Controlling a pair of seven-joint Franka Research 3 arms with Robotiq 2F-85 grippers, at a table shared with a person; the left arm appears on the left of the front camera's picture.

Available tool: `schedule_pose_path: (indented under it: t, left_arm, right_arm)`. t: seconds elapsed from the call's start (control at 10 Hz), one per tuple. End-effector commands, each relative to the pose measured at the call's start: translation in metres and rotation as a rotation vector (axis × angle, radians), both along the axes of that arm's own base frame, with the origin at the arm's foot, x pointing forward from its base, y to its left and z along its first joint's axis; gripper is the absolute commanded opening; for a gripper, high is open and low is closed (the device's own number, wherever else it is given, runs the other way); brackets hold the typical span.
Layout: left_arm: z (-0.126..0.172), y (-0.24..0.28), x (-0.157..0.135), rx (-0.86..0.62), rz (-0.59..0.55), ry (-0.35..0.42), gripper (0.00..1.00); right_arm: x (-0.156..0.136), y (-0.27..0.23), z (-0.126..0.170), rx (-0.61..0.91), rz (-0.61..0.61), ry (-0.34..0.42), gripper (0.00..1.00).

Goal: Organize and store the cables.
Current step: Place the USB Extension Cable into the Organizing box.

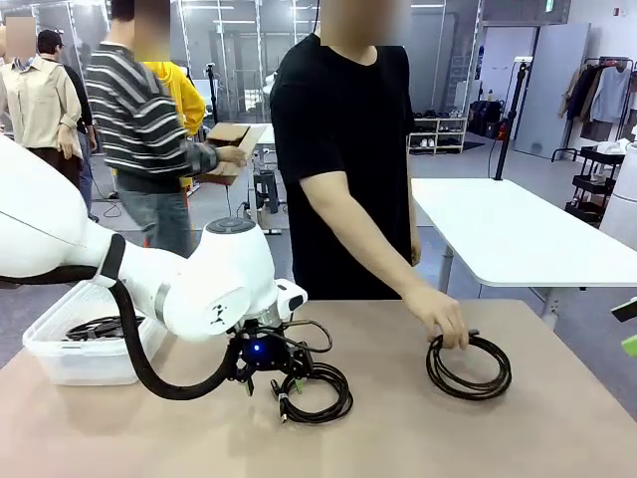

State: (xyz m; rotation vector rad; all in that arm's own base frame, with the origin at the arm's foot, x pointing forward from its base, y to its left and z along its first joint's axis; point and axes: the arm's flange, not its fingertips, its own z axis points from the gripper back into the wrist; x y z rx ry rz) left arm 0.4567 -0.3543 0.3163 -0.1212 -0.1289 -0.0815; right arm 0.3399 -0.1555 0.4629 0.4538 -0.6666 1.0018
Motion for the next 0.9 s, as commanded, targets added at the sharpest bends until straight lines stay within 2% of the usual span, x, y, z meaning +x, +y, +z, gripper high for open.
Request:
schedule_pose_path:
  t: [0.0, 0.1, 0.2, 0.3, 0.4, 0.5, 0.8]
  left_arm:
    - [-0.010, -0.018, 0.011, 0.002, 0.027, 0.012, 1.00]
    - [-0.011, -0.020, 0.012, 0.007, 0.027, 0.028, 1.00]
    - [-0.011, -0.020, 0.013, 0.022, 0.019, 0.033, 0.90]
    - [-0.010, -0.020, 0.013, 0.057, -0.001, 0.029, 0.45]
    - [-0.007, -0.020, 0.012, 0.079, 0.005, 0.045, 0.30]
    - [-0.005, -0.020, 0.009, 0.090, 0.006, 0.084, 0.00]
    - [0.001, -0.022, 0.005, 0.121, 0.004, 0.107, 0.02]
  right_arm:
    - [0.001, 0.000, 0.002, 0.010, -0.006, 0.002, 1.00]
    - [0.001, 0.000, 0.002, 0.010, -0.006, 0.002, 1.00]
    - [0.001, 0.000, 0.002, 0.010, -0.006, 0.002, 1.00]
    - [0.001, 0.000, 0.002, 0.010, -0.006, 0.002, 1.00]
    - [0.001, 0.000, 0.002, 0.010, -0.006, 0.002, 1.00]
    - [0.001, 0.000, 0.002, 0.010, -0.006, 0.002, 1.00]
    - [0.001, 0.000, 0.002, 0.010, -0.006, 0.002, 1.00]
